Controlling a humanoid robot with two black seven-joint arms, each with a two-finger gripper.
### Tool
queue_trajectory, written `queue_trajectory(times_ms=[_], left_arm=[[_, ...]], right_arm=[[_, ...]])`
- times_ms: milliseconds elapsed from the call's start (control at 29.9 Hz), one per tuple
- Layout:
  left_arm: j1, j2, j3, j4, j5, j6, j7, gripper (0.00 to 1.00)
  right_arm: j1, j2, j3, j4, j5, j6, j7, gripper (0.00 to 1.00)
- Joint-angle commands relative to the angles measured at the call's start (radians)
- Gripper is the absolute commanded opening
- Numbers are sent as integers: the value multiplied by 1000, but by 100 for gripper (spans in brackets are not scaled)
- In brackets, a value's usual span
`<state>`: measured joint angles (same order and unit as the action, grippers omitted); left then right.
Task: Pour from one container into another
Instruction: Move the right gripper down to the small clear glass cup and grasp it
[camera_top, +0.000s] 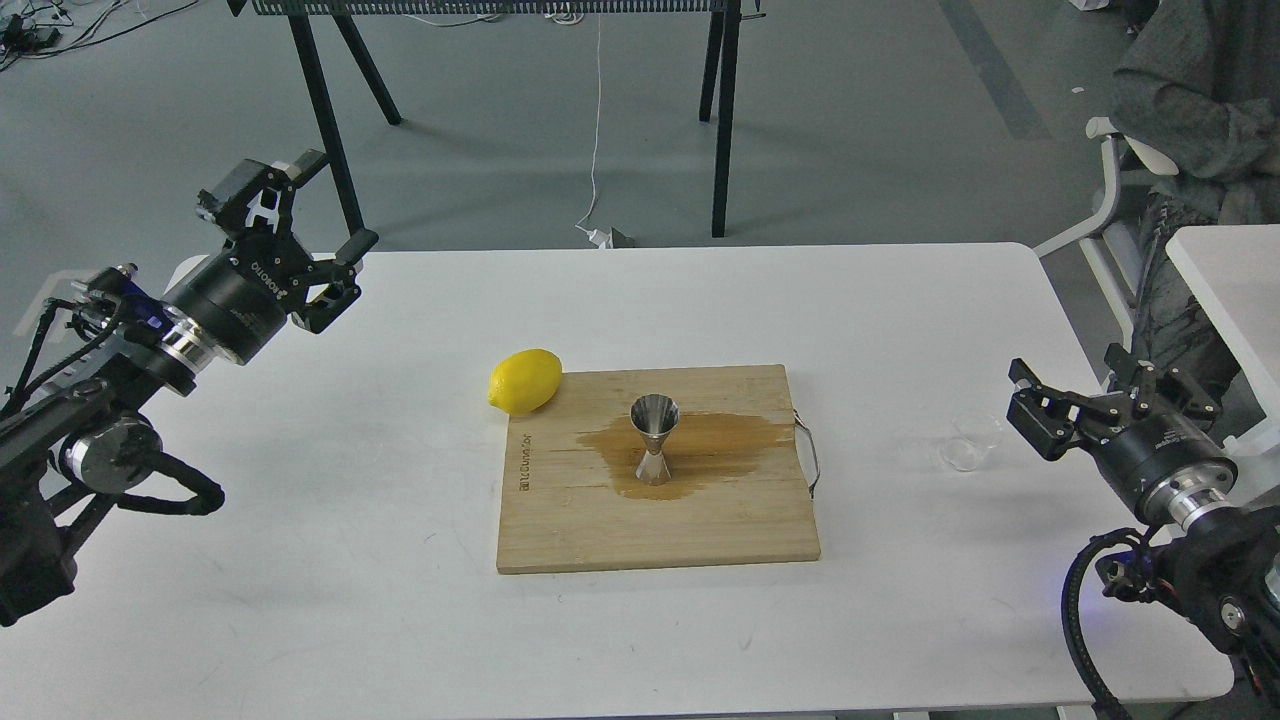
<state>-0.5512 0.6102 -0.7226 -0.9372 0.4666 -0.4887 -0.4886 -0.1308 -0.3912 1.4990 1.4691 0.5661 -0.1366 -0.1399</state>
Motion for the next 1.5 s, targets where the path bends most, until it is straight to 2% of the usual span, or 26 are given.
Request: queue_trajectory(times_ms=[0,736,1471], left_arm=[[1,-3,0,0,-3,0,0,94],[17,-6,2,1,-3,0,0,94],[27,-6,2,1,-2,0,0,95]], right_arm=[[-47,3,-8,0,-3,-37,0,99],[68,20,-89,-141,-14,-147,3,98],[158,60,-175,-274,-23,-155,11,98]])
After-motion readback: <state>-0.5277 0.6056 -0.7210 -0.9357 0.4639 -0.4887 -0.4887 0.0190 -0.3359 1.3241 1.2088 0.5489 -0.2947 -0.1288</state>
